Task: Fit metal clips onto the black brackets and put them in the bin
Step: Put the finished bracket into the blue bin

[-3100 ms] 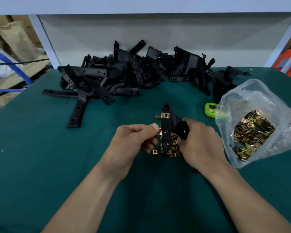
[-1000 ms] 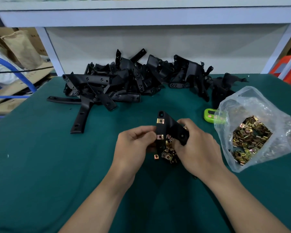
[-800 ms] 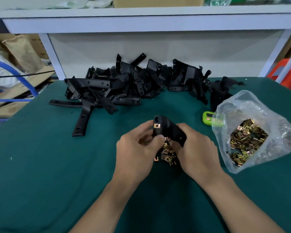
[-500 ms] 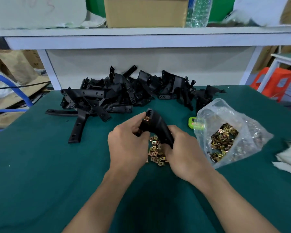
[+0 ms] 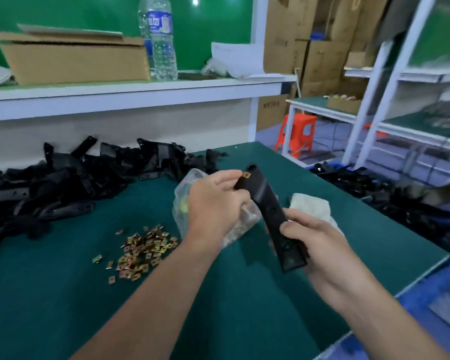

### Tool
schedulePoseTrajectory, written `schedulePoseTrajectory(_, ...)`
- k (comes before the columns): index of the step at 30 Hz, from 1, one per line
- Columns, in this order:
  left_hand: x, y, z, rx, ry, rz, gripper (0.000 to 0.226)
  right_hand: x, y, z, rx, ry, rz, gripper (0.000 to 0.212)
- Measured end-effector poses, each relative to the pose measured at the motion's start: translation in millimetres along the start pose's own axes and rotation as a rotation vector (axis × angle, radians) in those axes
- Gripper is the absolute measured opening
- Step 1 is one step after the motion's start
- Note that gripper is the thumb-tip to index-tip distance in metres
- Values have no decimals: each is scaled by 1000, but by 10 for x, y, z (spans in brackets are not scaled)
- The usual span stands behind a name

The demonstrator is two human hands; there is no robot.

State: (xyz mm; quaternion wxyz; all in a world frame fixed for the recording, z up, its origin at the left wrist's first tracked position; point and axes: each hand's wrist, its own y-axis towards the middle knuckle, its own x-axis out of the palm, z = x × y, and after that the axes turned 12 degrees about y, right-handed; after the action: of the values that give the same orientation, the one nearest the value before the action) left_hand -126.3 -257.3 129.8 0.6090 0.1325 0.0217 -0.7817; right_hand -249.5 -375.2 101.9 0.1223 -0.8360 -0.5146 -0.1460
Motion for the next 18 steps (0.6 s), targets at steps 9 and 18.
schedulePoseTrajectory(9, 1843, 17, 22, -419, 65, -552, 10, -1250, -385, -90, 119, 315, 570, 18)
schedulePoseTrajectory(18, 2541, 243, 619, -440, -53, -698, 52, -1855, 938, -1111, 87, 429, 728, 56)
